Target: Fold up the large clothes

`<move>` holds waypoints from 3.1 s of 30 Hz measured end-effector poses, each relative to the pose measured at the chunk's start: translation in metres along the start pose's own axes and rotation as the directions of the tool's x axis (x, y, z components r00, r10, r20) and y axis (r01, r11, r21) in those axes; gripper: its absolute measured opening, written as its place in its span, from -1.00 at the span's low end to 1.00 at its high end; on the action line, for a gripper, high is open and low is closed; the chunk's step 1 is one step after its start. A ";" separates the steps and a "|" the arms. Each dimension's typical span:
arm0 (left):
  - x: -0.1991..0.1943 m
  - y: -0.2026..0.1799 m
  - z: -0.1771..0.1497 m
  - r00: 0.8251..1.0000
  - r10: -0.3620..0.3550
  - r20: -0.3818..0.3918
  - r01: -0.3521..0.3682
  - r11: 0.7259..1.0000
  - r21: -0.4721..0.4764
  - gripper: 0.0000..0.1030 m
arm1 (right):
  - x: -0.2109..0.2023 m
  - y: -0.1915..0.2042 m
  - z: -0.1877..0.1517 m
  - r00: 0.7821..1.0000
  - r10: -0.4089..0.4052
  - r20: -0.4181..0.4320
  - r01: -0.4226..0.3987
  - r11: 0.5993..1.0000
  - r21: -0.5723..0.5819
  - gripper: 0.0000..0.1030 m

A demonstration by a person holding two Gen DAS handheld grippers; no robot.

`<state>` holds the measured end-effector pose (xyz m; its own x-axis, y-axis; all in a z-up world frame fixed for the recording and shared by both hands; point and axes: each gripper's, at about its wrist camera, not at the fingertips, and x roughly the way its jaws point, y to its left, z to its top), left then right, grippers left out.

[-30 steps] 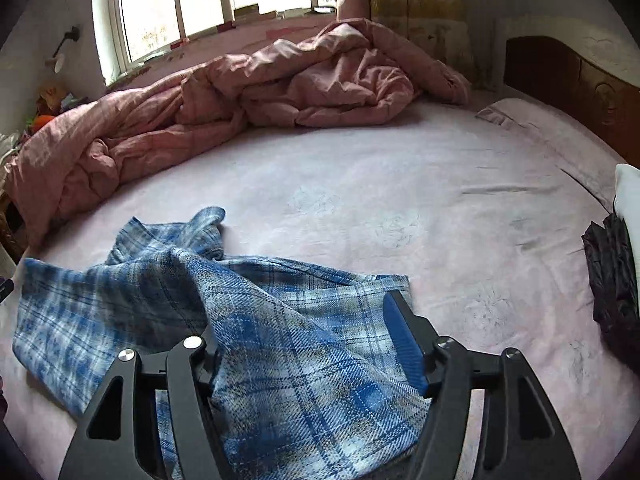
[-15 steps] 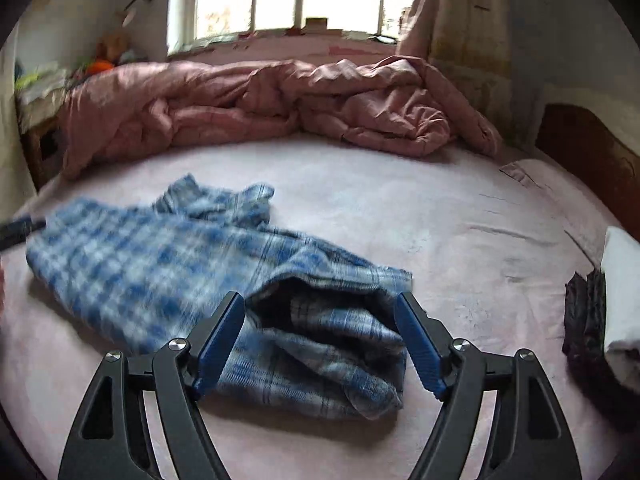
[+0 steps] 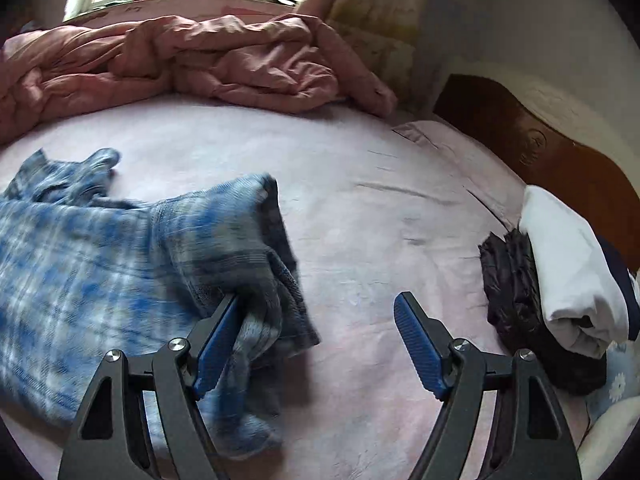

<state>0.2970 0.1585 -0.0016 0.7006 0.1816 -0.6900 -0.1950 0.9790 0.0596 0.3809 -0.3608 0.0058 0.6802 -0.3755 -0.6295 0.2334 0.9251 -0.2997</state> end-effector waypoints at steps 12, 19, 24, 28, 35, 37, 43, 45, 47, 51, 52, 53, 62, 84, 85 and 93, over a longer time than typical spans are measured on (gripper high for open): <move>-0.008 0.018 -0.011 0.996 -0.058 -0.062 0.050 0.991 -0.125 0.44 | 0.002 -0.075 -0.037 0.816 0.574 -0.070 -0.481 0.741 0.469 0.41; -0.003 0.016 -0.026 0.993 -0.061 -0.105 0.050 0.993 -0.107 0.44 | -0.010 -0.047 -0.063 0.808 0.581 -0.094 -0.507 0.768 0.391 -0.31; -0.001 0.005 -0.034 0.993 0.034 -0.111 -0.036 0.999 -0.012 0.51 | -0.008 -0.039 -0.063 0.849 0.516 -0.118 -0.448 0.820 0.357 -0.84; -0.001 0.009 -0.035 0.993 0.030 -0.117 -0.033 0.999 -0.025 0.53 | -0.033 -0.049 -0.052 0.887 0.462 0.012 -0.437 0.831 0.345 -0.99; -0.005 0.013 -0.034 0.996 0.012 -0.090 -0.016 0.999 -0.038 0.52 | -0.004 -0.064 -0.060 0.928 0.351 -0.120 -0.290 0.888 0.357 -0.99; -0.016 0.012 -0.032 0.999 0.006 -0.046 -0.007 0.999 -0.033 0.46 | -0.027 -0.073 -0.052 0.932 0.361 -0.018 -0.332 0.875 0.353 -0.99; -0.060 0.015 -0.024 0.976 -0.052 0.210 0.073 0.993 -0.096 0.42 | -0.071 -0.047 -0.040 0.863 0.487 0.132 -0.505 0.829 0.240 -0.99; -0.070 0.015 -0.023 0.961 -0.055 0.270 0.086 0.991 -0.102 0.40 | -0.072 -0.032 -0.041 0.848 0.518 0.108 -0.529 0.822 0.209 -0.99; -0.071 0.012 -0.020 0.957 -0.138 0.254 0.163 0.983 -0.080 0.38 | -0.066 -0.019 -0.044 0.846 0.528 0.074 -0.532 0.822 0.202 -0.99; -0.060 -0.007 -0.023 0.969 -0.186 0.160 0.195 0.980 -0.039 0.23 | -0.044 -0.009 -0.052 0.873 0.488 -0.012 -0.475 0.855 0.207 -0.99; -0.055 -0.013 -0.024 0.966 -0.219 0.138 0.224 0.974 -0.020 0.21 | -0.036 -0.008 -0.054 0.876 0.480 -0.043 -0.460 0.860 0.220 -0.99; -0.051 -0.019 -0.026 0.964 -0.239 0.119 0.240 0.971 0.008 0.22 | -0.028 -0.009 -0.058 0.875 0.480 -0.066 -0.454 0.860 0.232 -0.99; -0.017 -0.051 -0.042 0.990 -0.143 0.013 0.140 0.981 0.131 0.24 | -0.013 -0.009 -0.067 0.863 0.490 -0.127 -0.444 0.853 0.275 -0.98; -0.058 -0.030 -0.032 0.954 -0.143 0.265 0.140 0.990 0.030 0.99 | -0.010 -0.049 -0.106 0.876 0.476 0.082 -0.378 0.571 0.728 -0.04; -0.058 -0.028 -0.031 0.953 -0.145 0.265 0.145 0.989 0.019 0.99 | -0.010 -0.045 -0.106 0.892 0.445 0.078 -0.355 0.583 0.731 -0.12; -0.067 -0.016 -0.030 0.942 -0.128 0.309 0.149 0.988 -0.047 0.99 | -0.010 -0.034 -0.092 0.891 0.448 0.074 -0.375 0.631 0.679 -0.74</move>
<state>0.2327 0.1280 0.0224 0.8974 0.0750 -0.4348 -0.1202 0.9897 -0.0775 0.3020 -0.3937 -0.0438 0.7621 0.0846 -0.6419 0.3644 0.7634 0.5334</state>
